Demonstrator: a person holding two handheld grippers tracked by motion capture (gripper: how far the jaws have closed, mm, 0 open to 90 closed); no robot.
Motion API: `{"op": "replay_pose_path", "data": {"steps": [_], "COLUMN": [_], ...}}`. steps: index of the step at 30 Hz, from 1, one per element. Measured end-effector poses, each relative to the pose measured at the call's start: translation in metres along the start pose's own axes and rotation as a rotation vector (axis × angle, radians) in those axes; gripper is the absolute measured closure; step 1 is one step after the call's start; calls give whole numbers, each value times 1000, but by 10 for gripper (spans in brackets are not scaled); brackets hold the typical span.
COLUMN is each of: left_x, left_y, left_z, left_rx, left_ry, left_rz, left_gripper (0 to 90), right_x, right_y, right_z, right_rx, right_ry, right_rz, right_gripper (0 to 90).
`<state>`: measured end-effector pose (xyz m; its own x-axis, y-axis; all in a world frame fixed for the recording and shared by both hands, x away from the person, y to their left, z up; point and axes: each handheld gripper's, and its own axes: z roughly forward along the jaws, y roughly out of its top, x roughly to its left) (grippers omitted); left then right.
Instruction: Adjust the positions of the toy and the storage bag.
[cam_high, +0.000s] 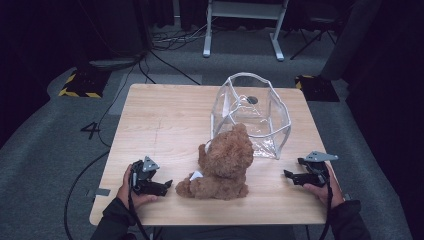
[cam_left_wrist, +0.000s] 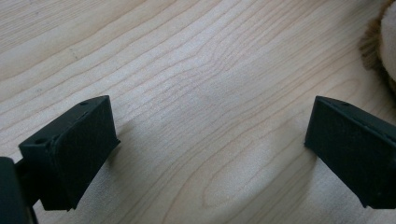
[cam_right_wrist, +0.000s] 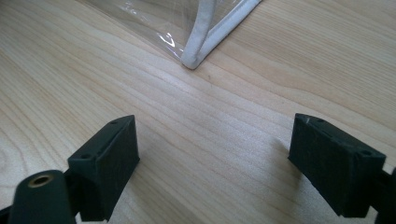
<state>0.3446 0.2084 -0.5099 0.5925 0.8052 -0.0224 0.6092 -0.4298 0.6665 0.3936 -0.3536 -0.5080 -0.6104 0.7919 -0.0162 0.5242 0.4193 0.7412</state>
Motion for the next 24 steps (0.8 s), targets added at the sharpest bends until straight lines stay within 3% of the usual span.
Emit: {"op": "replay_pose_path", "data": {"steps": [12, 17, 21, 24], "left_x": [-1, -3, -4, -8], "left_y": [0, 1, 1, 4], "left_z": [-1, -7, -8, -13], "left_rx": [7, 11, 21, 8], "left_ry": [-4, -4, 5, 19], "left_rz": [2, 7, 5, 27], "left_gripper": [34, 166, 161, 163], "right_x": [0, 0, 0, 0], "right_y": [0, 0, 0, 0], "right_z": [0, 0, 0, 0], "right_rx": [0, 1, 0, 1], "right_ry": [0, 0, 0, 0], "right_rz": [0, 0, 1, -1], "right_gripper": [155, 155, 155, 155]}}
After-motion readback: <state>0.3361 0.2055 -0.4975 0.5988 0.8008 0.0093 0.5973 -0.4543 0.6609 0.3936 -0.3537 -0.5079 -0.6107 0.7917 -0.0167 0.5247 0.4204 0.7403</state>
